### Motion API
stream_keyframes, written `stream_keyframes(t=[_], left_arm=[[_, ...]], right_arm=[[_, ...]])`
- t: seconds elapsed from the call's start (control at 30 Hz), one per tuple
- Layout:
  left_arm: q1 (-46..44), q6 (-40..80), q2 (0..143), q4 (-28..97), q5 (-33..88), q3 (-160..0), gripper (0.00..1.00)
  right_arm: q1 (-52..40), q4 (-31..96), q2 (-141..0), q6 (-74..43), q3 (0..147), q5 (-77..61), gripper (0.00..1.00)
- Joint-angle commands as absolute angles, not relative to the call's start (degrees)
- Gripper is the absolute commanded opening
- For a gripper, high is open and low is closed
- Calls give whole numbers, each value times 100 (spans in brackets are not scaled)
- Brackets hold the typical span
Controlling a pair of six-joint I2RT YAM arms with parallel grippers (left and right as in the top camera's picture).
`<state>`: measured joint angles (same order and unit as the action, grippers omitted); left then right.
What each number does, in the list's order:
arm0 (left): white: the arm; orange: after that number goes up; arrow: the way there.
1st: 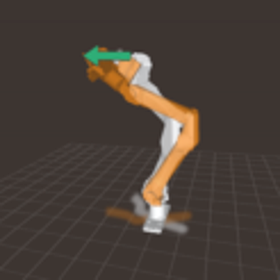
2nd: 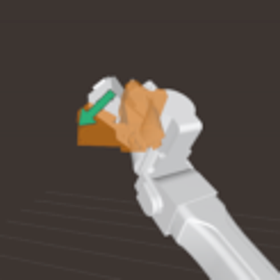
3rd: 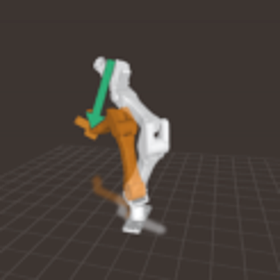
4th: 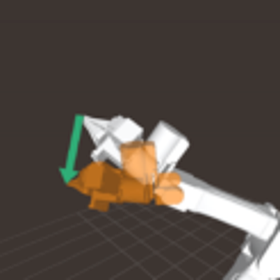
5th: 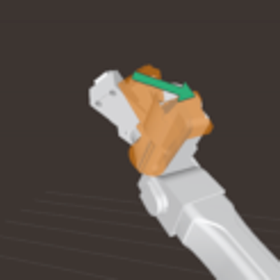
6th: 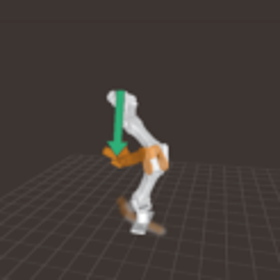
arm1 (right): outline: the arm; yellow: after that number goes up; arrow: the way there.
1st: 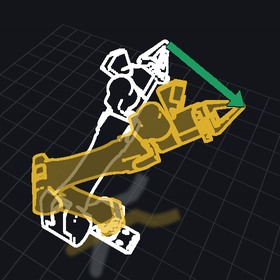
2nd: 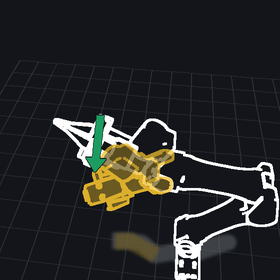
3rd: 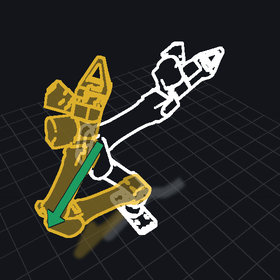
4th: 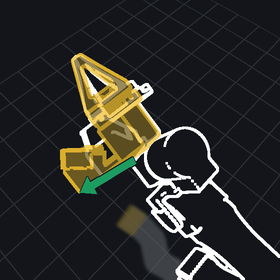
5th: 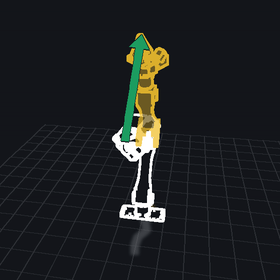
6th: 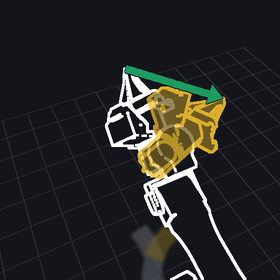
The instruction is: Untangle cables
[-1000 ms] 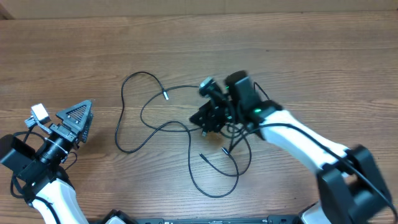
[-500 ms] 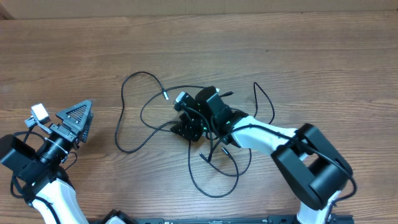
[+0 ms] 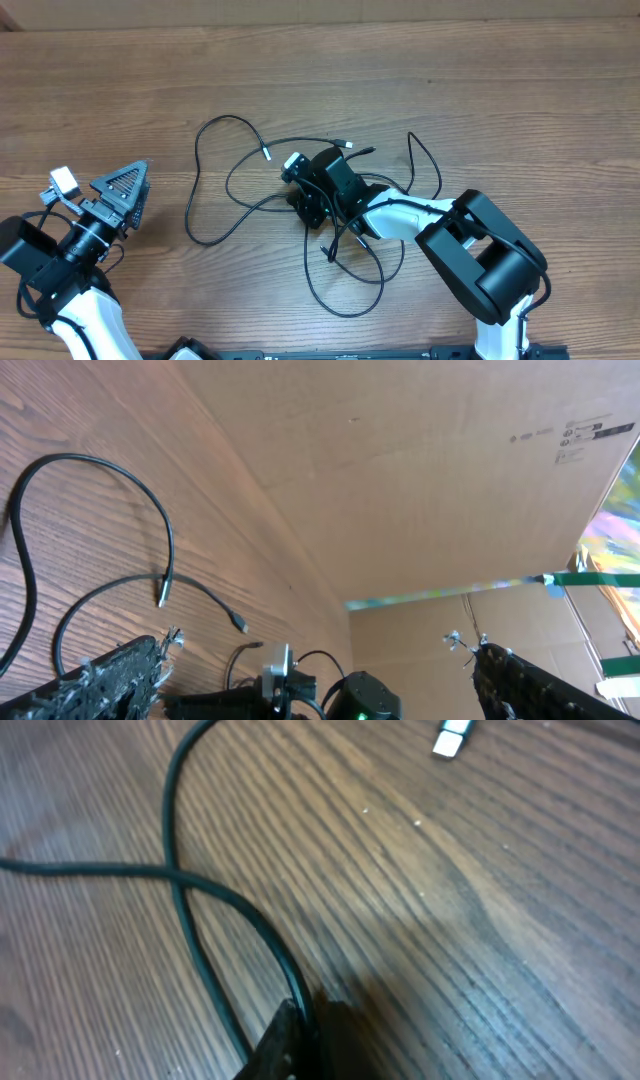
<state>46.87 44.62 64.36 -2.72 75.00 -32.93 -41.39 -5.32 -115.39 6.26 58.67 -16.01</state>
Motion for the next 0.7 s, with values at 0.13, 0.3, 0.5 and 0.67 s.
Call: stream_keyframes(t=[0.13,0.3,0.5,0.67], left_arm=[[4707,4327,6407,-281,7585,-3389,100],[4707,4329,6407,-281,7585,-3389,100],[4707,4329,6407,-281,7585,-3389,99],[4707,4329,6407,-281,7585,-3389,100]], right_arm=[[-4136,-582,-11474,624,5909,-1605,4],[-3898,-548,-10481,611,5968,-1608,4],[-3138,-539,-8501,609,6204,-1610,4],[-1855,-532,-6899,609,6558,-1610,4]])
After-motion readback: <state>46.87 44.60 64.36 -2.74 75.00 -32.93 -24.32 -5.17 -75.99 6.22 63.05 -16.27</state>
